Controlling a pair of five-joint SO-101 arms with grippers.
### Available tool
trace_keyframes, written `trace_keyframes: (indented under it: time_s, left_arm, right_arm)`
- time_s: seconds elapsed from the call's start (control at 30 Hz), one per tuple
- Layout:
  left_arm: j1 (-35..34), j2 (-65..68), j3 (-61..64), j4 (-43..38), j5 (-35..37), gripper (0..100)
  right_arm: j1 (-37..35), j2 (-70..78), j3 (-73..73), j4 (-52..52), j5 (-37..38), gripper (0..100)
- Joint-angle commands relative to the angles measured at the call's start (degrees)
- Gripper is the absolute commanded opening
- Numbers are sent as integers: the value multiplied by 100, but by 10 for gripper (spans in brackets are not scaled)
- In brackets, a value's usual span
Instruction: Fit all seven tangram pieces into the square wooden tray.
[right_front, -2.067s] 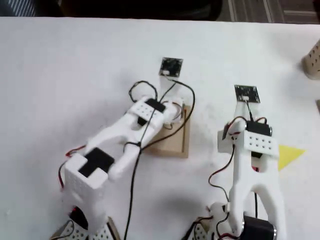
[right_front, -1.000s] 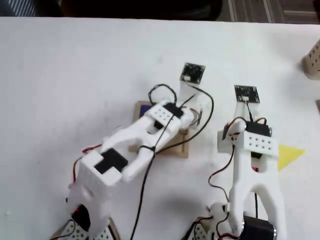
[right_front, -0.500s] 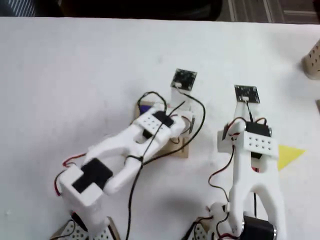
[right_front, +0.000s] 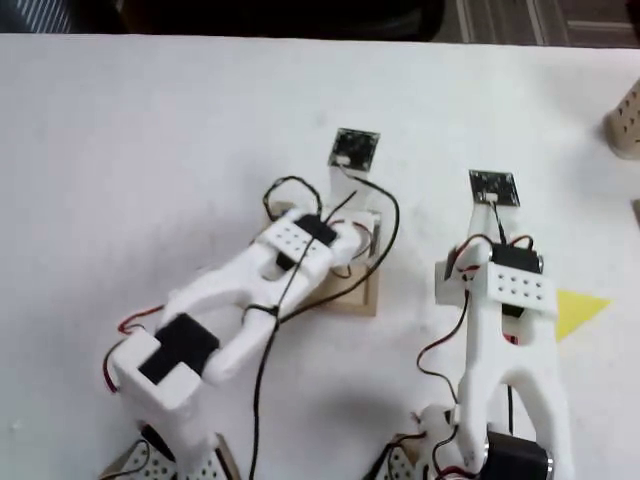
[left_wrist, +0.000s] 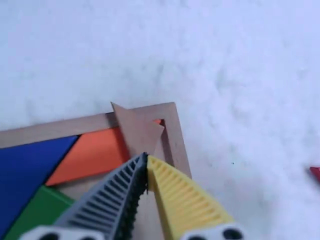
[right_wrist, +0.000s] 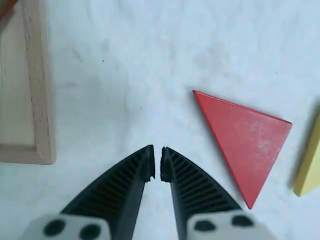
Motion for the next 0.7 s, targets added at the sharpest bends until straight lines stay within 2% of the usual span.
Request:
trace_keyframes:
  time_s: [0.0,0.23,0.4,0.67]
  left_arm:
    - [-75,4,-229,-237,88,20]
    - [479,-418,-246,-290,35,21]
    - [514,-154,-308,-774,35,21]
    - [549,822,-1284,-334,-264,21]
  right_arm:
    - [48,-233,-26,-84,70,23]
    - [48,-233,-26,-84,70,23]
    - [48,-233,-26,-84,70,23]
    - [48,-233,-26,-84,70,23]
